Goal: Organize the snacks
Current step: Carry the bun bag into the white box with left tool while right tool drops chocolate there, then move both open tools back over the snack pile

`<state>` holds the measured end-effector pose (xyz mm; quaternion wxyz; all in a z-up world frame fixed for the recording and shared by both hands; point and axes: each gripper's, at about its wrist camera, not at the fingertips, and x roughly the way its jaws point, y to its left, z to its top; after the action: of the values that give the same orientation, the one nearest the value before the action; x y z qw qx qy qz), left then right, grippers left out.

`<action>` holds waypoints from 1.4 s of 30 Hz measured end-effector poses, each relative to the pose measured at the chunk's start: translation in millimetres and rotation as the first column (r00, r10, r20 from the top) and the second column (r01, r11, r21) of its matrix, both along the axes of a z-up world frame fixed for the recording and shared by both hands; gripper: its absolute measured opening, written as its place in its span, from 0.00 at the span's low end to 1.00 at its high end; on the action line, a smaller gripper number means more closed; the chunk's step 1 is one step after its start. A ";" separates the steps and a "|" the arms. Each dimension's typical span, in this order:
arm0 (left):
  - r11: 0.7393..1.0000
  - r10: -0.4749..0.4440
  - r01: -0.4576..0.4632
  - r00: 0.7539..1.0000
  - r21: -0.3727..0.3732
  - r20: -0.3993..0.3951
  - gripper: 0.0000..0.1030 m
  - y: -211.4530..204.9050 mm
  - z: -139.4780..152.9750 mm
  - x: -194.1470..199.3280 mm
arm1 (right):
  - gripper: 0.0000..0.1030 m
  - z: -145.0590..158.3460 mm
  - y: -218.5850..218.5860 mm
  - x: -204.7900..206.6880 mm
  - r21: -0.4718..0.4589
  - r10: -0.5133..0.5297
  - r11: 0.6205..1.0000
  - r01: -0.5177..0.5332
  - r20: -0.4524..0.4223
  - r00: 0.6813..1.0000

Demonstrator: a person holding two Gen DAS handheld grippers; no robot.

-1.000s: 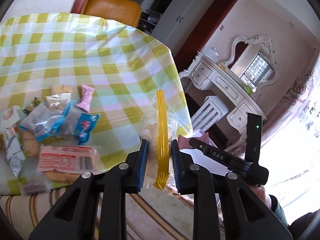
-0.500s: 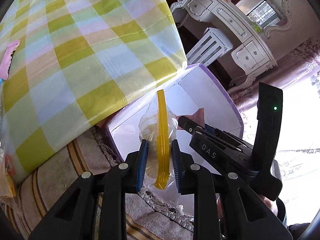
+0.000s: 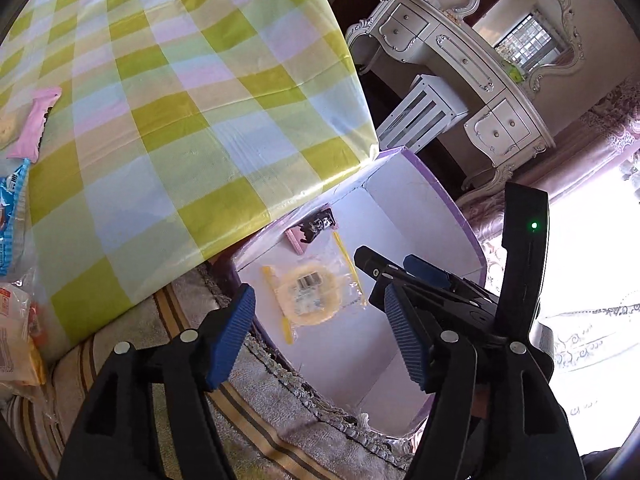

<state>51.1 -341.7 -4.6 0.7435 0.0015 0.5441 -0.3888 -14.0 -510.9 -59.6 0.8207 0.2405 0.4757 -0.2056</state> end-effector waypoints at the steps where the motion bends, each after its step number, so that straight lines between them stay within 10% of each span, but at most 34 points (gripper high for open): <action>1: 1.000 0.012 -0.012 1.000 0.001 0.018 0.69 4.8 4.2 -1.5 | 0.69 3.8 1.2 -0.1 -0.012 0.002 1.000 -0.002 0.005 1.000; 10: 0.986 0.166 -0.163 0.981 -0.030 0.104 0.75 78.8 25.2 -9.3 | 0.75 40.4 38.2 12.7 -0.127 0.134 0.984 -0.125 0.061 0.989; 26: 0.898 0.416 -0.437 0.881 0.050 0.225 0.75 246.5 34.1 -25.8 | 0.77 92.2 131.4 22.1 -0.424 0.529 0.780 -0.461 0.051 0.847; 42: 0.954 0.137 -0.191 0.964 0.233 0.228 0.47 285.9 9.5 6.8 | 0.78 96.6 190.6 48.0 -0.310 0.686 0.702 -0.641 0.052 0.726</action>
<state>57.9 -55.8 4.9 0.8200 0.0915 0.5063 -0.2507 34.0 -320.2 37.0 0.9001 -0.0461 0.4288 0.0621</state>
